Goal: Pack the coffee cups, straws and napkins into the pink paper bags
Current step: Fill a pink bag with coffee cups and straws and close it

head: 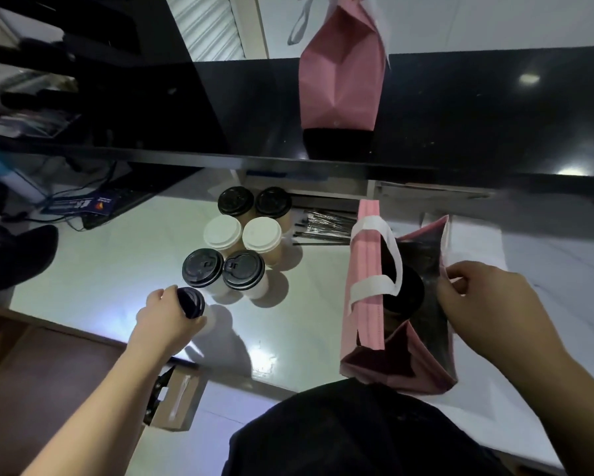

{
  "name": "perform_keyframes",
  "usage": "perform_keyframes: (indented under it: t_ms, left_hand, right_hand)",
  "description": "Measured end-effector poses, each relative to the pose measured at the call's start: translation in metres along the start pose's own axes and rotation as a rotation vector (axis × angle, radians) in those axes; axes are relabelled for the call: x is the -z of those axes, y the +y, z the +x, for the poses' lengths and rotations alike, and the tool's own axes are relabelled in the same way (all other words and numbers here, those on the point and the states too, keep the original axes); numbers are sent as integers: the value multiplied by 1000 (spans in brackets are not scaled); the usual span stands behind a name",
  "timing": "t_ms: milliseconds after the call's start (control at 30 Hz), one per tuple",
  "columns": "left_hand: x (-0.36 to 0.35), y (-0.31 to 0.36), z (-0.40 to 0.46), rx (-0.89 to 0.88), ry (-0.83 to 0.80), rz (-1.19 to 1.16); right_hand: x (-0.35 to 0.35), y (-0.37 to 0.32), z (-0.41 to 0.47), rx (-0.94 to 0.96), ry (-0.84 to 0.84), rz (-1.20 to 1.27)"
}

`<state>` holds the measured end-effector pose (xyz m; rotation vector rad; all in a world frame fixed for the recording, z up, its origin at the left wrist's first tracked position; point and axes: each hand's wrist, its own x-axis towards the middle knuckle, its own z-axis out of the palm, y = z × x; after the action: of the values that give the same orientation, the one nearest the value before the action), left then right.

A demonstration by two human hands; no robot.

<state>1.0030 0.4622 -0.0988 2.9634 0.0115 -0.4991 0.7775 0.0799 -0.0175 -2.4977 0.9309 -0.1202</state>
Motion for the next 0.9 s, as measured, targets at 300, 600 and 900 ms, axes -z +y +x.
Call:
perform_keyframes:
  t_ms: [300,600,900]
  left_hand:
    - [-5,-5,-1,17,16,-56]
    - [57,10,-42,-71,92,5]
    - [154,110,-125,-739,296,-374]
  right_hand:
    - [0,1,-1,-7,-13,-4]
    - [5,5,0,-8,-20,33]
    - [8,7,-6,-3,-10,13]
